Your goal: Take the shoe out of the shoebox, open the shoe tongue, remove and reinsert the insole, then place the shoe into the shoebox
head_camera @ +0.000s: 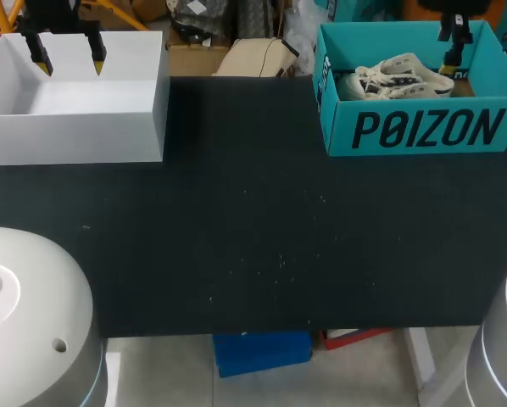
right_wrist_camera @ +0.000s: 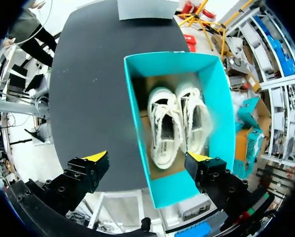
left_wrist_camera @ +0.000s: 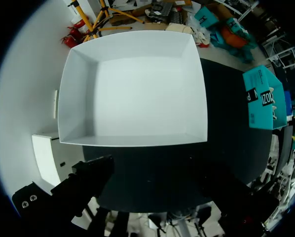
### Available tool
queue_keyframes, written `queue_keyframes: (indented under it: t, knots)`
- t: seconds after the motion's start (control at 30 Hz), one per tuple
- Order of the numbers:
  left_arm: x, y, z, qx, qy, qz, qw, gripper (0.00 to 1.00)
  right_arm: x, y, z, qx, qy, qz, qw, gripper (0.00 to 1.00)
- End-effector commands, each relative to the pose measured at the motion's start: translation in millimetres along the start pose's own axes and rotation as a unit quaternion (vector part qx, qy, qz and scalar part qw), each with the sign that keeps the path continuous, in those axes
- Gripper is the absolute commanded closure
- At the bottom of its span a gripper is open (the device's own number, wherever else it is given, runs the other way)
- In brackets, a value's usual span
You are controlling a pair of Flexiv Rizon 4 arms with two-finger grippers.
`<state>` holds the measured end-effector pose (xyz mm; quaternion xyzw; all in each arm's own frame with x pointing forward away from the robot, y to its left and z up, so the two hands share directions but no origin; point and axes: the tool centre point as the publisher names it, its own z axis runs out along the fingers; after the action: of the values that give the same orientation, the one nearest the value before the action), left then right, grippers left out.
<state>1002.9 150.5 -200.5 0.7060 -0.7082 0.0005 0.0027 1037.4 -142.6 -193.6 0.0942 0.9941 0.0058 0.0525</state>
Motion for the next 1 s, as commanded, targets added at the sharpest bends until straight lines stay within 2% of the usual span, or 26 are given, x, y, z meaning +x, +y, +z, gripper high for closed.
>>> queue_keyframes:
  t: [0.03, 0.1, 0.13, 0.17, 0.2, 0.23, 0.33, 0.4, 0.47, 0.77, 1.0]
  knots:
    - [0.4, 0.5, -0.6, -0.001, -0.001, -0.001, 1.0, 0.0, -29.7, 12.0, 15.1, 0.007, 0.027, -0.003, 1.0, 0.04]
    - [0.4, 0.5, -0.6, -0.001, -0.001, -0.001, 1.0, 0.0, -38.2, 13.5, 22.7, 0.007, 0.026, -0.003, 1.0, 0.35]
    - [0.4, 0.5, -0.6, -0.001, -0.001, -0.001, 1.0, 0.0, -41.6, 14.3, 26.0, 0.008, 0.025, -0.003, 1.0, 0.3]
    - [0.4, 0.5, -0.6, -0.001, -0.001, -0.001, 1.0, 0.0, -44.3, 15.8, 29.0, 0.006, 0.026, -0.003, 1.0, 0.17]
    - [0.4, 0.5, -0.6, -0.001, -0.001, -0.001, 1.0, 0.0, -47.6, 16.1, 33.4, 0.005, 0.026, -0.003, 1.0, 0.21]
    - [0.4, 0.5, -0.6, -0.001, -0.001, -0.001, 1.0, 0.0, -49.8, 15.9, 37.4, 0.008, 0.024, -0.005, 1.0, 0.31]
    - [0.4, 0.5, -0.6, -0.001, -0.001, -0.001, 1.0, 0.0, -56.6, 14.0, 53.0, 0.002, 0.016, -0.008, 1.0, 0.33]
    - [0.4, 0.5, -0.6, -0.001, -0.001, -0.001, 1.0, 0.0, -58.7, 12.7, 63.4, -0.004, 0.014, -0.007, 1.0, 0.5]
    - [0.4, 0.5, -0.6, -0.001, -0.001, -0.001, 1.0, 0.0, -59.0, 10.3, 74.4, -0.003, 0.011, -0.014, 1.0, 0.53]
    - [0.4, 0.5, -0.6, -0.001, -0.001, -0.001, 1.0, 0.0, -62.6, 1.2, 118.3, -0.005, 0.012, -0.01, 1.0, 0.53]
    - [0.4, 0.5, -0.6, -0.001, -0.001, -0.001, 1.0, 0.0, -67.3, -1.5, 141.1, -0.002, 0.02, -0.02, 1.0, 0.53]
